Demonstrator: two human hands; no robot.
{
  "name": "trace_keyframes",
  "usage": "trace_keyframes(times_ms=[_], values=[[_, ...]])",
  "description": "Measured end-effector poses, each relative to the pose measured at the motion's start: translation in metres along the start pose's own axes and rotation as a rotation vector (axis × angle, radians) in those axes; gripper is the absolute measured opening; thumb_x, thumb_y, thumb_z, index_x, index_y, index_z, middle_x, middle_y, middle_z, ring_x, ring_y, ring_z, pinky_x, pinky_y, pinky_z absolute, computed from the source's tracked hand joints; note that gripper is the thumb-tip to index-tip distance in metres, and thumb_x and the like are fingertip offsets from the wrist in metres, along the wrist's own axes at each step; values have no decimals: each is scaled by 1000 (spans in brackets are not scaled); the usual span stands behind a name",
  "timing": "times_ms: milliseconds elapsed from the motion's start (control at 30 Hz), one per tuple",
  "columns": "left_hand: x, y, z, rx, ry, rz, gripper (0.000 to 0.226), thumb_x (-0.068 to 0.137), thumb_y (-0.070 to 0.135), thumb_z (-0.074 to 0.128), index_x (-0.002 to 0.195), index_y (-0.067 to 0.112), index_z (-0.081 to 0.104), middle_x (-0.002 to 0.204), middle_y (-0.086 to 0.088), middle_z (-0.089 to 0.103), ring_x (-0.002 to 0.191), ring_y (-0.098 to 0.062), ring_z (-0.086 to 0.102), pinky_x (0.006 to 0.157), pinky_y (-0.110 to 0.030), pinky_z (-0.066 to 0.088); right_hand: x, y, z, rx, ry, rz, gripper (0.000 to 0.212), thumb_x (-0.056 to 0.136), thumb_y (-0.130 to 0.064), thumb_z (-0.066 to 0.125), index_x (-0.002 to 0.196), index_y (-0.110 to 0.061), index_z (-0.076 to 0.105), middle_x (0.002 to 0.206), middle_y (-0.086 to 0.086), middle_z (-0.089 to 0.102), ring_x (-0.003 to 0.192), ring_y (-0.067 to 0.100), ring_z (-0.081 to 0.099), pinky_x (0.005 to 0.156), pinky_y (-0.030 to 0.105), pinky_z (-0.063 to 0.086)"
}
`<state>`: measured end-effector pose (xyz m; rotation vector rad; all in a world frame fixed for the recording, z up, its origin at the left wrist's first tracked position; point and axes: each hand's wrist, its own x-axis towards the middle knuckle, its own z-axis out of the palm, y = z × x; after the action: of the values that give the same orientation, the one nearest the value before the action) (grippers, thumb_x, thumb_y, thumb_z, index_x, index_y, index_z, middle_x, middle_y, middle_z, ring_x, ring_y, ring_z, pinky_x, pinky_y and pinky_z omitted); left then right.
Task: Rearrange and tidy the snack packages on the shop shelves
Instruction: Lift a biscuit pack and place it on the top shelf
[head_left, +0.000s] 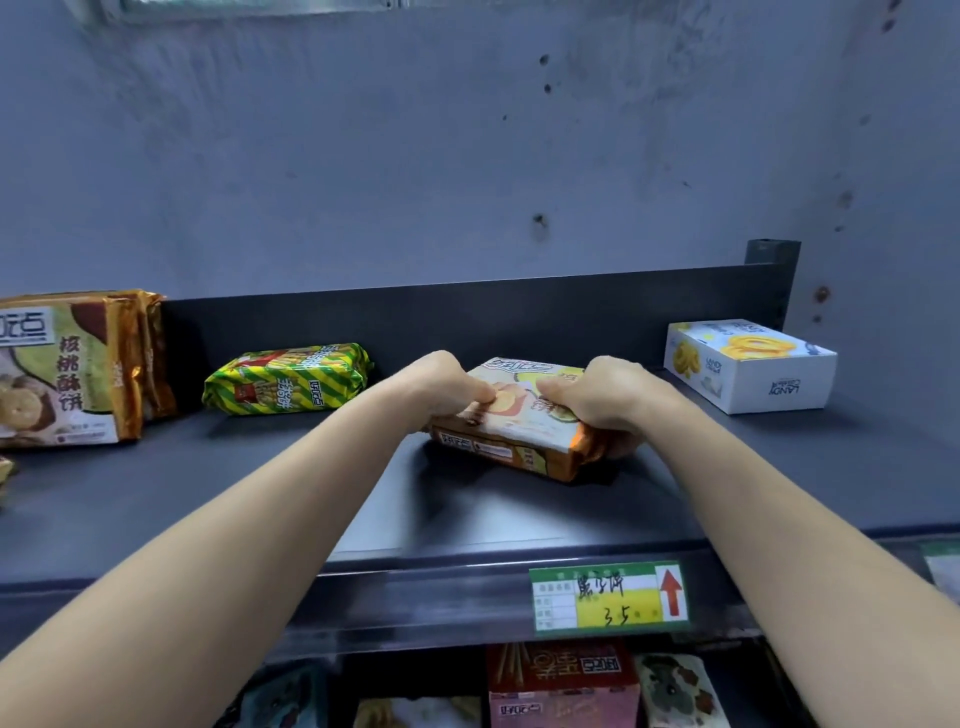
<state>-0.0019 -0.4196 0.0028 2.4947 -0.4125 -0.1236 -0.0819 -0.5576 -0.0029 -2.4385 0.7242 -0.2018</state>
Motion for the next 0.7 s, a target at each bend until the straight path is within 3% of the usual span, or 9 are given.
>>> trace_keyframes(times_ms=[100, 200, 233, 300, 367, 533, 633, 700], values=[[-8, -7, -4, -156, 19, -50, 22, 86, 21, 63, 77, 6, 50, 64, -5, 45, 50, -16, 41, 39, -20, 30, -3, -2, 1, 72, 18, -63, 50, 90, -40, 58, 125, -8, 43, 107, 7, 55, 82, 23, 59, 58, 33, 52], [-14, -17, -10, -340, 114, -32, 17, 83, 11, 64, 77, 9, 48, 67, -5, 49, 53, -16, 44, 39, -16, 32, 0, -4, 0, 261, 47, -112, 64, 88, -26, 63, 138, -10, 27, 114, 6, 55, 95, 21, 56, 78, 34, 49], [-15, -19, -13, -394, 165, -10, 17, 82, 7, 64, 77, 9, 48, 73, -7, 54, 59, -18, 51, 44, -17, 40, 1, -6, 0, 360, 54, -132, 63, 86, -19, 64, 137, -12, 29, 110, 4, 57, 98, 21, 58, 81, 37, 52], [-20, -23, -20, -503, 274, 32, 18, 80, 1, 63, 84, 11, 48, 93, -11, 60, 82, -24, 61, 68, -31, 56, 1, -14, 1, 515, 80, -177, 55, 82, -8, 63, 129, -12, 35, 98, 3, 58, 96, 22, 60, 81, 39, 54], [-27, -27, -29, -575, 362, 60, 24, 81, 0, 61, 97, 11, 48, 104, -11, 60, 96, -27, 62, 81, -42, 57, 0, -24, 2, 583, 110, -242, 43, 79, -2, 60, 118, -9, 43, 95, 4, 59, 94, 23, 61, 81, 40, 55], [-47, -44, -57, -630, 559, 124, 24, 82, 1, 65, 100, 12, 52, 101, -8, 63, 95, -24, 63, 81, -42, 57, -7, -55, 7, 696, 113, -432, 31, 78, 0, 57, 106, -14, 52, 98, 4, 65, 88, 24, 65, 78, 45, 58], [-59, -62, -81, -682, 619, 135, 19, 83, -4, 61, 88, 13, 55, 95, -10, 66, 90, -26, 66, 72, -42, 59, -14, -82, 15, 753, 106, -541, 33, 78, 3, 55, 102, -19, 53, 98, 1, 66, 89, 22, 65, 77, 44, 58], [-65, -79, -103, -701, 654, 135, 22, 85, -5, 59, 82, 16, 55, 89, -7, 66, 84, -23, 67, 63, -35, 60, -22, -104, 25, 786, 86, -605, 34, 78, 5, 53, 96, -24, 53, 96, 0, 67, 89, 21, 66, 76, 44, 59]])
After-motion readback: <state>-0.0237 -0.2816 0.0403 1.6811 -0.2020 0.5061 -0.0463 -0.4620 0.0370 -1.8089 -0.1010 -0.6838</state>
